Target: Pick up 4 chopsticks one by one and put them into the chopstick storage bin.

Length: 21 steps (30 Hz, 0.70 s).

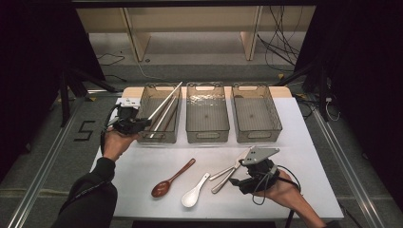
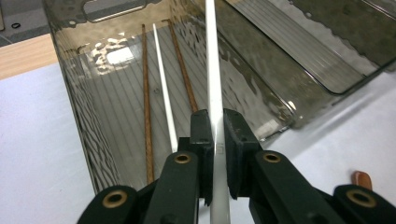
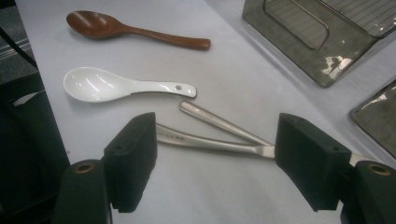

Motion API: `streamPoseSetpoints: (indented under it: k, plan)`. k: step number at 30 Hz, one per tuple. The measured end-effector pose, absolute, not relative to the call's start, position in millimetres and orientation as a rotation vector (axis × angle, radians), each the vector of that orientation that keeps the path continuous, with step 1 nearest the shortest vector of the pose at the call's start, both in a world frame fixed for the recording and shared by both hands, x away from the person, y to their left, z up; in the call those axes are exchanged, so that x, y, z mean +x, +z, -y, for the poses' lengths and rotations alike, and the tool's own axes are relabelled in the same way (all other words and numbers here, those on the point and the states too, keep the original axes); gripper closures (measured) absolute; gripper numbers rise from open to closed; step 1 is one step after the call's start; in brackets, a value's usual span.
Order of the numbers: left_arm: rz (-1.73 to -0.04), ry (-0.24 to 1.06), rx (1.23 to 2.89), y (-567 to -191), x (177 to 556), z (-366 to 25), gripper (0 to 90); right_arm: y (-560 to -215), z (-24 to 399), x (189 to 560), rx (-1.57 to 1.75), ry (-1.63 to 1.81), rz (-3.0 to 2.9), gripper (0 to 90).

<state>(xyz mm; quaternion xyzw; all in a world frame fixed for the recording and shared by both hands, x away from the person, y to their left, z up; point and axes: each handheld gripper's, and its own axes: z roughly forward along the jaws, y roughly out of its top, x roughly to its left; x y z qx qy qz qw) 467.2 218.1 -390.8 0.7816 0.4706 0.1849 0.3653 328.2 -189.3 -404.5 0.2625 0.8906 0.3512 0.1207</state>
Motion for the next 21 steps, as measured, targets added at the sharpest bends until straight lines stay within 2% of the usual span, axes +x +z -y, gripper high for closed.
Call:
streamPoseSetpoints:
  k: [21]
  plan:
    - [-1.319, 0.474, 1.996, -404, 493, -227, 82.9, -405, 188, 328, 0.754, 1.017, -2.606, 30.8]
